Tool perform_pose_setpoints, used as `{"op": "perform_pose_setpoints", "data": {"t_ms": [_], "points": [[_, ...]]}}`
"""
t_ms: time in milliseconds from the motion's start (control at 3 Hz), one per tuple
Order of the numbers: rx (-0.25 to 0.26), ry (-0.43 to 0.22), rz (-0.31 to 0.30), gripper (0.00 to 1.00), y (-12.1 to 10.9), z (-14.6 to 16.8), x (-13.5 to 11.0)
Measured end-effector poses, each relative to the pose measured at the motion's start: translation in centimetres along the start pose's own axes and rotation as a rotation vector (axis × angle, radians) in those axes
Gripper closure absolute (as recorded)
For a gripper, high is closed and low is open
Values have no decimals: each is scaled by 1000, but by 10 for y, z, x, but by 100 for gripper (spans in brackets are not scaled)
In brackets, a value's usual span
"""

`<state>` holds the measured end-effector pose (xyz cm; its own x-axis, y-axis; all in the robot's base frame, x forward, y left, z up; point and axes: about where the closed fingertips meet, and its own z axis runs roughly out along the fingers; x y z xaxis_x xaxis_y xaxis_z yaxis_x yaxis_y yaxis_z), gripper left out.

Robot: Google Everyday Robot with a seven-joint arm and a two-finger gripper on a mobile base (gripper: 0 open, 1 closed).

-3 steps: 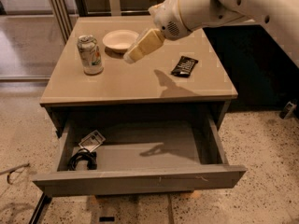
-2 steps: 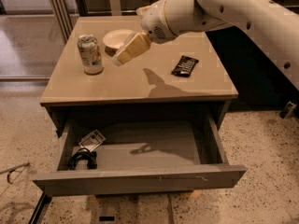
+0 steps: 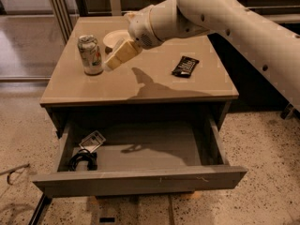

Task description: Place 7up can into top drawer

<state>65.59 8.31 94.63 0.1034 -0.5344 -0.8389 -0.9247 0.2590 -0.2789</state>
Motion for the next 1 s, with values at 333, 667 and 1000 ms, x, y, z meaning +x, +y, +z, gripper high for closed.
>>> {"op": "perform_pose_setpoints", "data": {"t_ms": [333,667,1000], "points": [[5,13,-4,0,2,4,5],[8,6,6,0,2,18,13],[9,-19,31,0,-3,37,21]]}}
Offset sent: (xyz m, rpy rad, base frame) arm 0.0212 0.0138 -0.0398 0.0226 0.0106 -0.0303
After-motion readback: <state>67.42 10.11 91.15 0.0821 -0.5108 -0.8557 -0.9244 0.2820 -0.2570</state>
